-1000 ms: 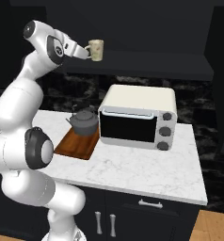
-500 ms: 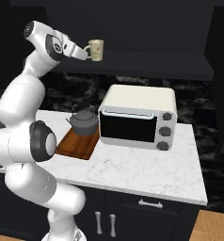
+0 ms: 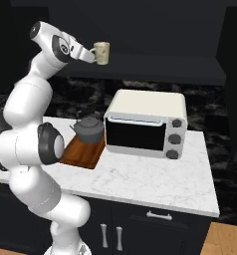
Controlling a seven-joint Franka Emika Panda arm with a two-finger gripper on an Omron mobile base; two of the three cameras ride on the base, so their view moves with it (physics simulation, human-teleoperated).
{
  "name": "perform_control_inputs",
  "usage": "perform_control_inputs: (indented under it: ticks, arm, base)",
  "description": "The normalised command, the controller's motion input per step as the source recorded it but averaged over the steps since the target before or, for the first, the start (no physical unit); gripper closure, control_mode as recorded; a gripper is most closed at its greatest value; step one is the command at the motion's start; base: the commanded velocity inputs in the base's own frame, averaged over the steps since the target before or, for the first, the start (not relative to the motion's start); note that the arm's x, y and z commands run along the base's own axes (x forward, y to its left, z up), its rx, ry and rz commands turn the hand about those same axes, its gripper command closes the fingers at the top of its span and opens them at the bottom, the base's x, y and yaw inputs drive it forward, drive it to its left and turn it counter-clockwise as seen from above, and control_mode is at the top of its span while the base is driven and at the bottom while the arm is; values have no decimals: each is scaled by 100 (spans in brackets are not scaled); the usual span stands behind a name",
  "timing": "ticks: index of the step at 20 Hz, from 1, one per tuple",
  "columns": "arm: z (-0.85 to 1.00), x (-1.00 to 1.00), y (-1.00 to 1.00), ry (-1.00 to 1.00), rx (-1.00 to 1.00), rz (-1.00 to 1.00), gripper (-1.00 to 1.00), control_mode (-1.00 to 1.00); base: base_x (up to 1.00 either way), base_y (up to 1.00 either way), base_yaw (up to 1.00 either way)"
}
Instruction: Pick the kettle from the counter and place it on the tray. Then pick the mug from the cabinet and place it on the tray. Then close the cabinet doors.
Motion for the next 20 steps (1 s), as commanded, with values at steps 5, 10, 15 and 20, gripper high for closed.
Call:
perform_control_inputs:
  ticks: [5,10,15,20]
  arm:
    - [-8,10,-13,0,0,0,-100,-100]
    - [-1,8,-8,0,0,0,-100,-100]
    - [0,8,-1,0,0,0,-100,-100]
    - [0,3,0,0,0,0,-100,-100]
  base:
    - [0,0,0]
    - [0,0,0]
    - [0,0,0]
    - [0,0,0]
